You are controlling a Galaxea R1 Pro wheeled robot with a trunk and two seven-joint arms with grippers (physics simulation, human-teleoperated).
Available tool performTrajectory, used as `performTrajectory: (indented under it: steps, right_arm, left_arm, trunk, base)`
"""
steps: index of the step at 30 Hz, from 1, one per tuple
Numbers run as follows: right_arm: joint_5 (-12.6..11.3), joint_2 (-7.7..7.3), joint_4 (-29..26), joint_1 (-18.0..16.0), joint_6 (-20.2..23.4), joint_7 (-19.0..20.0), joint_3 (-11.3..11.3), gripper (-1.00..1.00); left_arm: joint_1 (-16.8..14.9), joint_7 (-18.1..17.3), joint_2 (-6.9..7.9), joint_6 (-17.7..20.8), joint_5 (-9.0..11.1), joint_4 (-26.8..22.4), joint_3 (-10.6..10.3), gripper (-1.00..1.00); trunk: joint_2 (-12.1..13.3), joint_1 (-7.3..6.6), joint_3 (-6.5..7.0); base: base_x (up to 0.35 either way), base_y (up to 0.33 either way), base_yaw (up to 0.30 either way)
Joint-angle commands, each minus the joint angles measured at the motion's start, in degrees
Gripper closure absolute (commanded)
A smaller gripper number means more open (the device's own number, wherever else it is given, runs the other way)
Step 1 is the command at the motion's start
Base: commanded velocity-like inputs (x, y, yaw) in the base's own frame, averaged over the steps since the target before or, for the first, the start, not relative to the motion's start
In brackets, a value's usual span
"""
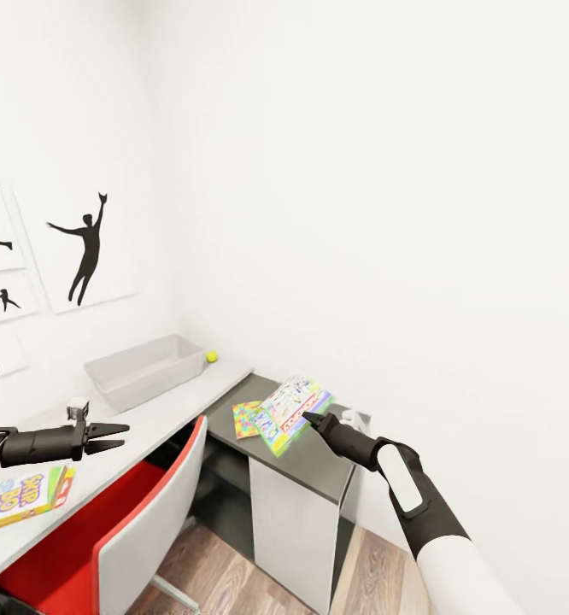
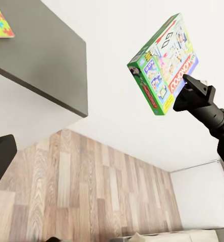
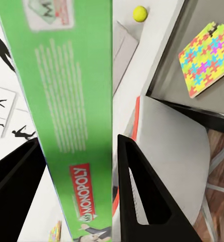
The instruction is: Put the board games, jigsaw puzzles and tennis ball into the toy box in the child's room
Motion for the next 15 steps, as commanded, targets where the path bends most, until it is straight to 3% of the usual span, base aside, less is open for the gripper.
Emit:
performTrajectory:
  steps: [1, 15]
  right_arm:
    - [-0.13, 0.07, -0.02, -0.02, 0.45, 0.15, -0.29, 1.00]
    - [-0.13, 0.07, 0.03, -0.02, 0.40, 0.15, -0.29, 1.00]
  left_arm:
    - [-0.02, -0.33, -0.02, 0.60, -0.51, -0.01, 0.32, -1.00]
    - [-0.02, -0.33, -0.10, 0.59, -0.51, 0.00, 0.32, -1.00]
  trunk:
    - [-0.05, 0.02, -0.06]
    - [-0.05, 0.02, -0.44]
  base:
    - [0.006, -0.004, 0.268]
    - [0.001, -0.001, 0.273]
